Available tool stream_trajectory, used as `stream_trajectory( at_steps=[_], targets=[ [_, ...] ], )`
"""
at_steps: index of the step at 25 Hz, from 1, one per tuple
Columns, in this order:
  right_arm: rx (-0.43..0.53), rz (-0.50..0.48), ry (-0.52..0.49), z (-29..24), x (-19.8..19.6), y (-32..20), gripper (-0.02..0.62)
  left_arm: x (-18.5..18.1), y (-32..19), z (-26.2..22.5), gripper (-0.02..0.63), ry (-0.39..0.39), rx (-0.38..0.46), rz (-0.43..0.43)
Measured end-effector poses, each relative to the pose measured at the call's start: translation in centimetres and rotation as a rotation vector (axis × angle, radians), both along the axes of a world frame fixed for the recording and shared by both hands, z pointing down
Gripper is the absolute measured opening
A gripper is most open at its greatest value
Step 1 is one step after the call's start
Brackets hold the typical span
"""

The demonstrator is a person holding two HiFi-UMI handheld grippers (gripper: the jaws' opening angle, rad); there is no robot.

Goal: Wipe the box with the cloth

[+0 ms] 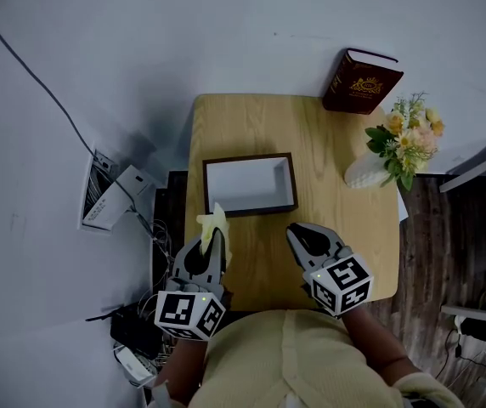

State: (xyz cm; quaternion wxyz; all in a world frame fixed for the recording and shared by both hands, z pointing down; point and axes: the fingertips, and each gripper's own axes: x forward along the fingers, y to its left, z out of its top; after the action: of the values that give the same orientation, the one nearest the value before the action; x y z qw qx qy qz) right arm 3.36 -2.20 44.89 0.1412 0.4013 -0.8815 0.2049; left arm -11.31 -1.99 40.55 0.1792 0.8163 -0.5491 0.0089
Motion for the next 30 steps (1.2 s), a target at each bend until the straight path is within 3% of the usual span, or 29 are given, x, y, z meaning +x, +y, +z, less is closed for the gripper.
stream_trajectory(
  at_steps=[3, 18, 30],
  targets=[
    [-0.002, -0.003, -0.008, -0.4, -0.4, 0.3, 0.044, -0.3, 0.2, 0.3, 0.029, 0.013, -0.014, -0.004],
    [-0.001, 0.054, -0.007, -1.4, -0.6, 0.5, 0.035, 0.3, -0.4, 0.8, 0.028, -0.098, -0.056, 0.034],
    [-0.007, 0.078, 0.012, -1.0, -0.1, 0.9, 0.031, 1.4, -0.2, 1.2, 0.029, -0.102, -0.066, 0.070]
  ],
)
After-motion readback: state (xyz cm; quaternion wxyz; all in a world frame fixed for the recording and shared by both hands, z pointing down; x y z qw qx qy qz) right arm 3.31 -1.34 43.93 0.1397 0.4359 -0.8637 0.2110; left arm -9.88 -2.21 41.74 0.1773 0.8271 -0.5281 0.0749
